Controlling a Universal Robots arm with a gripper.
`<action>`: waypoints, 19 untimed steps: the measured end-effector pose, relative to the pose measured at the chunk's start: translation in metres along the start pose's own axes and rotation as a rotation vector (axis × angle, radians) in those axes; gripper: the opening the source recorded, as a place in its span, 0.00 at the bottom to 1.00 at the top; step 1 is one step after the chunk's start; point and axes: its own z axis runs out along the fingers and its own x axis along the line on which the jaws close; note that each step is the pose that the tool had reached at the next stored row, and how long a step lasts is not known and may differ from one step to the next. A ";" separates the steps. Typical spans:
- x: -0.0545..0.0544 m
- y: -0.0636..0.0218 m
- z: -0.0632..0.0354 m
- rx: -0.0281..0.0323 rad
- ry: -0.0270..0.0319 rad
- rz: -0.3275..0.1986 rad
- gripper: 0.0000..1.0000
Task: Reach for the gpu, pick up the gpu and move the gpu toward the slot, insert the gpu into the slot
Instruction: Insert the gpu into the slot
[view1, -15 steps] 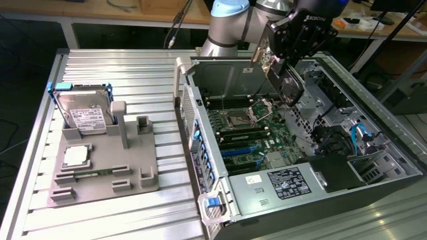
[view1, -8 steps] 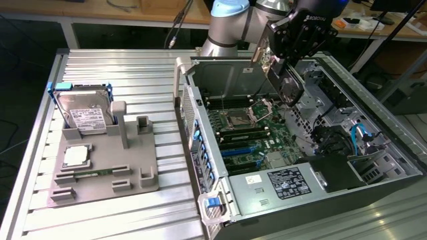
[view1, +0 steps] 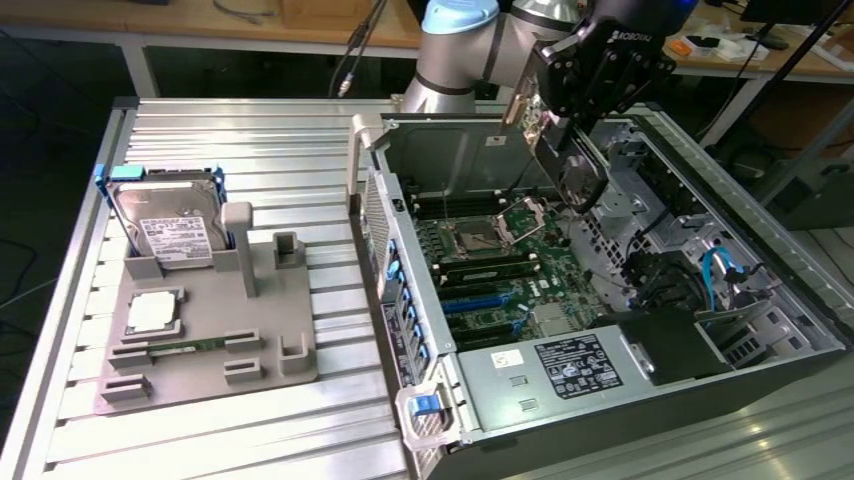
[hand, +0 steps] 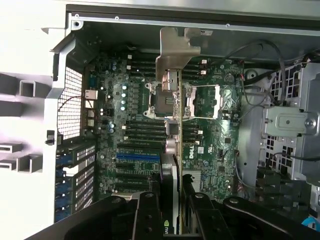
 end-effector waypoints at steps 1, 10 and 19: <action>0.000 0.0000 0.0000 0.0000 0.0003 -0.010 0.27; -0.002 -0.0001 0.0005 -0.0004 0.0043 -0.158 0.27; -0.002 -0.0001 0.0011 -0.0002 0.0096 -0.351 0.27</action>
